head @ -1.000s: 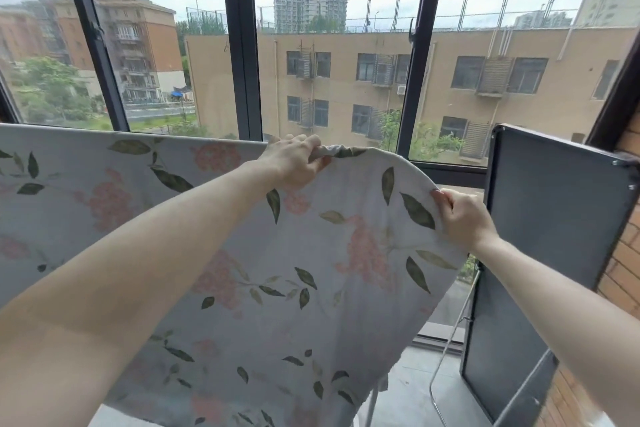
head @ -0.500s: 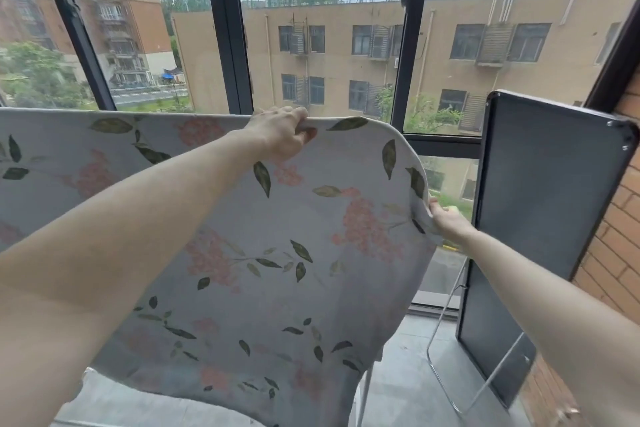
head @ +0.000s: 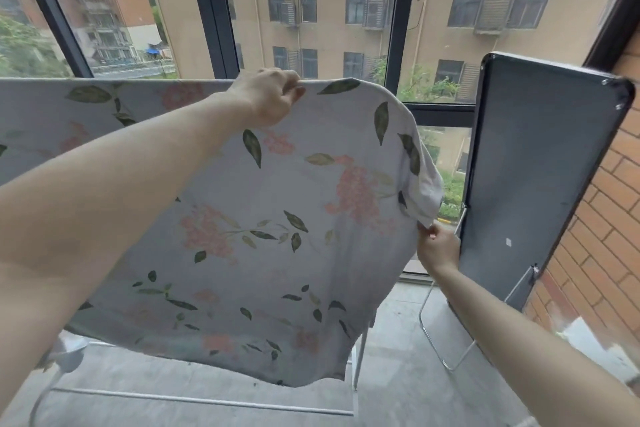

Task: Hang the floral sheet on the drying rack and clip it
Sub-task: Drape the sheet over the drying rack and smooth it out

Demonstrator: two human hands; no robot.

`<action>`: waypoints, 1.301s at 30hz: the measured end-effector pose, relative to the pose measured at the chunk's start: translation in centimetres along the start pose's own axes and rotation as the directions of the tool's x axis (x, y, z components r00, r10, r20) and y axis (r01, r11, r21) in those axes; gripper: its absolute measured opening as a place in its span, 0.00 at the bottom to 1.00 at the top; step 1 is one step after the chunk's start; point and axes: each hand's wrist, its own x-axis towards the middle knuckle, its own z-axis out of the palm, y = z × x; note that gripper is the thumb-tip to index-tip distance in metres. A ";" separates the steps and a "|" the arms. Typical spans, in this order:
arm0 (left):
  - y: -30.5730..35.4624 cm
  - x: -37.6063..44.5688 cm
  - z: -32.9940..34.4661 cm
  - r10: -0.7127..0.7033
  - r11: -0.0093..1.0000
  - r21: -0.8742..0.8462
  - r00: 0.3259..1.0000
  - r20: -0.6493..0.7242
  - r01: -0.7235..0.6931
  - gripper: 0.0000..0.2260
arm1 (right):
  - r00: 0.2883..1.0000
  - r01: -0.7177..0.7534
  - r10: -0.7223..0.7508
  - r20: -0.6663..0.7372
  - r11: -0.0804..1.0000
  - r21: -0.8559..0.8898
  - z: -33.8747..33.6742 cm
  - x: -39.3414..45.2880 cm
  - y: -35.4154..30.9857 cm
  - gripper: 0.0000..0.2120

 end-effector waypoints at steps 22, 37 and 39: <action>0.1 0.1 0.4 -0.066 0.998 -0.023 0.998 0.005 0.066 0.16 | 0.981 -0.131 0.096 0.167 0.969 0.209 -6.7 7.6 -7.8 0.19; -1.6 -1.6 1.1 -0.089 0.993 -0.093 0.983 -0.158 0.074 0.19 | 0.922 0.352 -0.310 0.232 0.920 -0.171 -4.8 4.9 -21.3 0.17; -5.1 -2.5 1.1 -0.210 0.976 -0.114 0.944 -0.253 0.187 0.21 | 0.900 0.433 -0.416 0.128 0.887 -0.160 -3.5 4.1 -23.7 0.11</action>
